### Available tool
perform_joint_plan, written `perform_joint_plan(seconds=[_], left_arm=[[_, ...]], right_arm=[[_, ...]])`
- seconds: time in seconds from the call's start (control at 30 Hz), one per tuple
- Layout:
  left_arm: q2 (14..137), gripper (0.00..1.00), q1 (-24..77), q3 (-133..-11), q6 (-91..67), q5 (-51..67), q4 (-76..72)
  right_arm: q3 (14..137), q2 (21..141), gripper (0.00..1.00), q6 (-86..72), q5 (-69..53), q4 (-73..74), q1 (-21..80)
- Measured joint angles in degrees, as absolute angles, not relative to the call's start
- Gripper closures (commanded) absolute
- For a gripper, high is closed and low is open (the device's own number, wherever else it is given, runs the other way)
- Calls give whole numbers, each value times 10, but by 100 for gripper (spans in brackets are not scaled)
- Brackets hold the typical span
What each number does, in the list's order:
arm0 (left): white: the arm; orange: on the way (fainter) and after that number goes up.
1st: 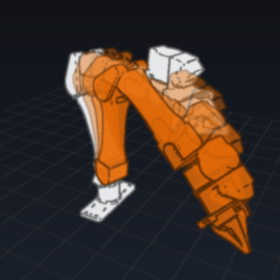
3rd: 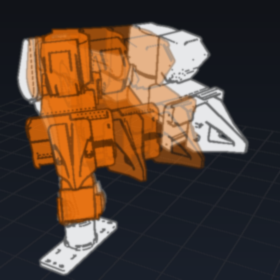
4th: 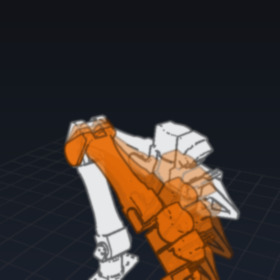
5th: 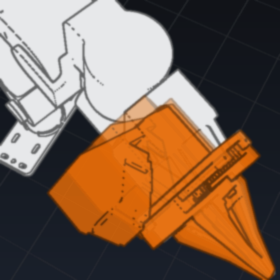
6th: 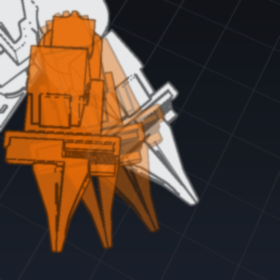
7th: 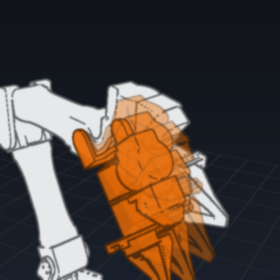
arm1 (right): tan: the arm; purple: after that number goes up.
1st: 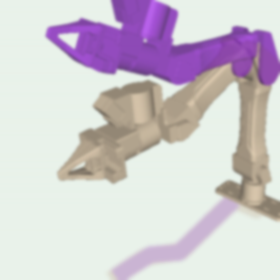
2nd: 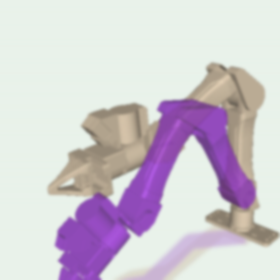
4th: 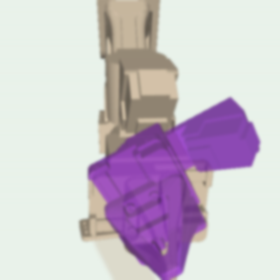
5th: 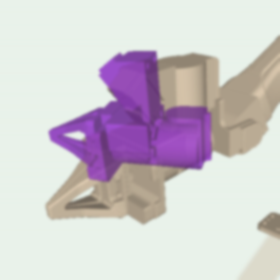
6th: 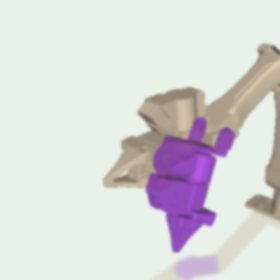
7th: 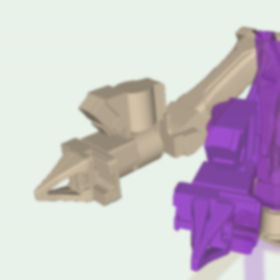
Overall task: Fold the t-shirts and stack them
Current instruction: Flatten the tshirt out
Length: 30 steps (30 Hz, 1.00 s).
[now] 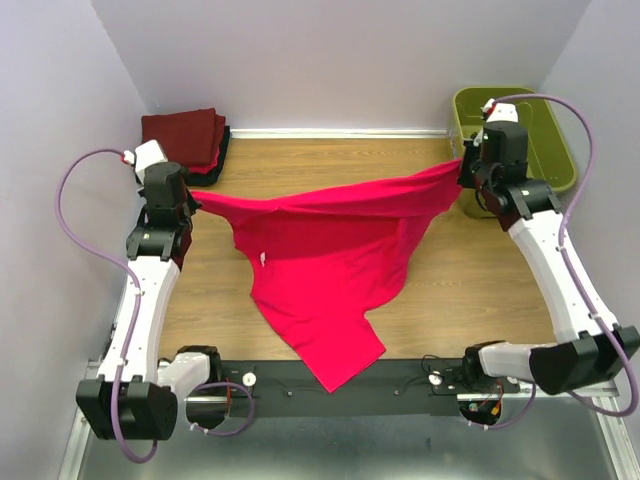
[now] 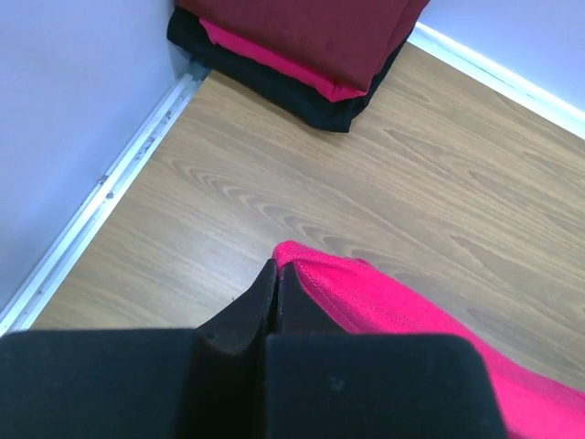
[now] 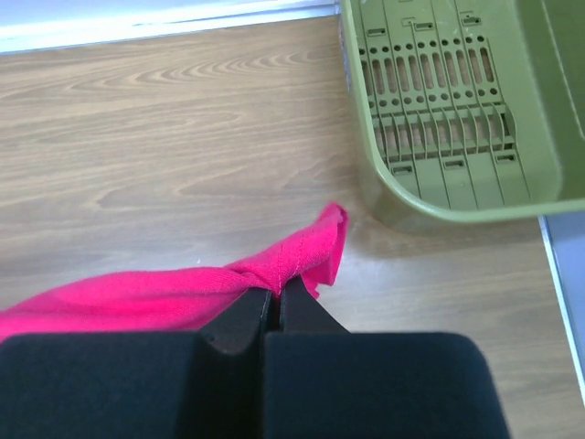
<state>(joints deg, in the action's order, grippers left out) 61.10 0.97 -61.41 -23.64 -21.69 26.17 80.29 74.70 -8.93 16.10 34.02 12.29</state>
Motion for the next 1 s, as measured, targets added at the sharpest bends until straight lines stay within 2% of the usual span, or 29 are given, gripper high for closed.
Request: perform_joint_plan(seconds=[0.27, 0.33, 0.47, 0.53, 0.57, 0.6, 0.63, 0.7, 0.73, 0.83, 1.0], left_arm=[[551, 100, 10, -609, -231, -216, 284], [553, 100, 9, -598, -229, -215, 277], [595, 100, 9, -563, -227, -215, 255], [624, 100, 8, -557, -228, -214, 246], [646, 100, 8, -557, -228, -213, 236], [657, 100, 8, -557, -228, -211, 229], [676, 100, 8, -557, -230, -208, 220], [702, 100, 8, -558, -232, -203, 206], [712, 100, 8, -558, -232, -202, 202], [731, 100, 8, -558, -232, -199, 187], [734, 100, 8, -547, -236, -194, 150]], right_arm=[[869, 721, 99, -88, 111, 440, 123], [883, 743, 98, -88, 97, 448, 123], [918, 870, 92, -94, 96, 454, 123], [930, 946, 82, -100, 100, 447, 123], [943, 991, 70, -106, 103, 448, 123], [952, 1018, 66, -106, 105, 446, 123], [964, 1044, 55, -108, 107, 445, 123], [981, 1087, 50, -117, 108, 440, 123], [983, 1097, 43, -123, 106, 434, 123], [957, 1081, 39, -137, 99, 411, 123], [832, 1016, 39, -171, 72, 344, 123]])
